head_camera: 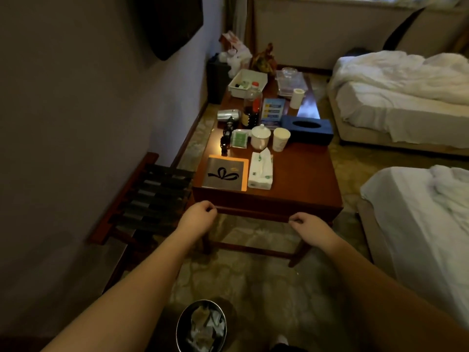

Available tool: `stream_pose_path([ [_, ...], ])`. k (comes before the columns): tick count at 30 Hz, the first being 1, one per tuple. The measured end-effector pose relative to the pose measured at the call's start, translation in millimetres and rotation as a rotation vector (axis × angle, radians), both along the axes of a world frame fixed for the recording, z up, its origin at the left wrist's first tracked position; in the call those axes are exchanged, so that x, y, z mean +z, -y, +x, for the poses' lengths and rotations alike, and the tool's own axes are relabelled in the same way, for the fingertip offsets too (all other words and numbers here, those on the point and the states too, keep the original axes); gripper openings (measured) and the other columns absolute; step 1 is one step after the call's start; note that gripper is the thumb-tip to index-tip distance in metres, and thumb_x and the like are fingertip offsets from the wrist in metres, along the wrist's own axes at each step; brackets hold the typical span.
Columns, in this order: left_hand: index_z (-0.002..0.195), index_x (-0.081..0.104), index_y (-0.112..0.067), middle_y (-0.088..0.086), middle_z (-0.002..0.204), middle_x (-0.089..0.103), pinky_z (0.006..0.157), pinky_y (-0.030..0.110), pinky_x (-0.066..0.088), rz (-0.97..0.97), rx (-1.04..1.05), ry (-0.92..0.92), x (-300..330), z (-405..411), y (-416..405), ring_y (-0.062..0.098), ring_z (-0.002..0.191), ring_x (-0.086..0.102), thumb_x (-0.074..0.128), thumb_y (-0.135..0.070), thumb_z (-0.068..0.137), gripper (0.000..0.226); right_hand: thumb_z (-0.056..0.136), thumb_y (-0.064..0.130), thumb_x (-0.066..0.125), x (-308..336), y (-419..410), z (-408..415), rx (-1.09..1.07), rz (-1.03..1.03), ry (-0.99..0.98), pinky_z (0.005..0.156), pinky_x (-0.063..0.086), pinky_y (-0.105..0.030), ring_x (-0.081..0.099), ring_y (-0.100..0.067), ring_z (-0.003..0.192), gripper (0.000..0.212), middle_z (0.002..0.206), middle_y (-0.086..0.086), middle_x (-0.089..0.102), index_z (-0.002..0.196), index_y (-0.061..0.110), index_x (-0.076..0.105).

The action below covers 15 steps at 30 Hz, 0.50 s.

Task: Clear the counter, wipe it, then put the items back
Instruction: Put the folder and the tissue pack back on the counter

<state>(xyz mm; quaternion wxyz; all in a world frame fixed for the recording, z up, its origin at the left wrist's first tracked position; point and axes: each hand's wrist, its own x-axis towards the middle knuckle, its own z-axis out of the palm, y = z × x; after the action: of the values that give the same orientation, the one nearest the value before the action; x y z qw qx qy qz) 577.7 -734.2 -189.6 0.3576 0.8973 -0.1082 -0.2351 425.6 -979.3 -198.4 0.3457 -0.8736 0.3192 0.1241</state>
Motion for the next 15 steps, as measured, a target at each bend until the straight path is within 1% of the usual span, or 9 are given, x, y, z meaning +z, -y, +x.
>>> stream_pose_path([
  [2,0.106,0.064,-0.025,-0.001,0.092,0.067,0.078,0.038,0.059,0.018,0.014,0.0,-2,22,13,0.015,0.081,0.067,0.052,-0.027,0.097,0.015,0.099,0.032,0.048,-4,16,16,-0.033,0.019,0.015,0.069,0.041,-0.02,0.056,-0.007,0.082,0.028,0.101,0.007,0.061,0.121,0.02,0.06],
  [3,0.107,0.064,-0.023,-0.001,0.092,0.066,0.076,0.037,0.058,0.035,0.019,0.01,-3,33,19,0.015,0.081,0.066,0.052,-0.027,0.097,0.016,0.099,0.031,0.049,-6,25,24,-0.05,0.03,0.02,0.074,0.043,-0.022,0.057,-0.009,0.089,0.028,0.105,0.005,0.061,0.122,0.019,0.06],
  [4,0.109,0.065,-0.021,-0.001,0.091,0.065,0.071,0.035,0.057,0.054,0.023,0.022,-6,44,27,0.015,0.079,0.065,0.052,-0.026,0.097,0.018,0.099,0.031,0.048,-8,35,34,-0.063,0.044,0.026,0.075,0.044,-0.023,0.057,-0.01,0.091,0.028,0.107,0.004,0.062,0.122,0.019,0.059],
  [6,0.114,0.063,-0.018,0.0,0.091,0.063,0.061,0.029,0.048,0.087,0.027,0.038,-11,66,42,0.014,0.078,0.062,0.051,-0.027,0.098,0.022,0.099,0.032,0.048,-15,53,55,-0.085,0.078,0.042,0.069,0.045,-0.023,0.057,-0.009,0.086,0.027,0.101,0.004,0.062,0.121,0.02,0.059],
  [7,0.116,0.062,-0.019,-0.001,0.093,0.062,0.059,0.027,0.046,0.098,0.032,0.041,-14,77,50,0.014,0.078,0.061,0.051,-0.027,0.098,0.023,0.099,0.033,0.047,-19,62,67,-0.103,0.098,0.056,0.067,0.045,-0.023,0.057,-0.009,0.083,0.027,0.098,0.005,0.061,0.12,0.02,0.058],
  [9,0.119,0.061,-0.019,0.0,0.096,0.062,0.065,0.028,0.049,0.113,0.066,0.037,-24,99,64,0.014,0.082,0.061,0.052,-0.026,0.097,0.024,0.099,0.036,0.047,-31,79,92,-0.155,0.153,0.069,0.066,0.044,-0.024,0.057,-0.01,0.081,0.026,0.094,0.004,0.062,0.118,0.022,0.058],
  [11,0.12,0.061,-0.019,0.001,0.098,0.062,0.074,0.033,0.055,0.136,0.112,0.011,-36,117,77,0.015,0.085,0.062,0.053,-0.026,0.096,0.025,0.098,0.037,0.047,-44,93,115,-0.201,0.214,0.058,0.07,0.047,-0.027,0.058,-0.011,0.085,0.026,0.096,0.005,0.061,0.117,0.023,0.058],
  [14,0.121,0.06,-0.02,0.001,0.101,0.062,0.079,0.036,0.056,0.174,0.176,-0.038,-57,141,91,0.016,0.087,0.063,0.055,-0.026,0.095,0.027,0.097,0.038,0.049,-64,112,146,-0.235,0.298,0.044,0.09,0.05,-0.035,0.058,-0.015,0.099,0.029,0.108,0.005,0.06,0.12,0.024,0.058],
  [15,0.123,0.059,-0.02,0.002,0.103,0.062,0.08,0.036,0.056,0.185,0.195,-0.055,-63,148,95,0.016,0.088,0.063,0.055,-0.026,0.095,0.028,0.096,0.038,0.05,-69,118,155,-0.25,0.329,0.037,0.093,0.05,-0.038,0.058,-0.015,0.101,0.03,0.109,0.005,0.06,0.122,0.023,0.057],
])
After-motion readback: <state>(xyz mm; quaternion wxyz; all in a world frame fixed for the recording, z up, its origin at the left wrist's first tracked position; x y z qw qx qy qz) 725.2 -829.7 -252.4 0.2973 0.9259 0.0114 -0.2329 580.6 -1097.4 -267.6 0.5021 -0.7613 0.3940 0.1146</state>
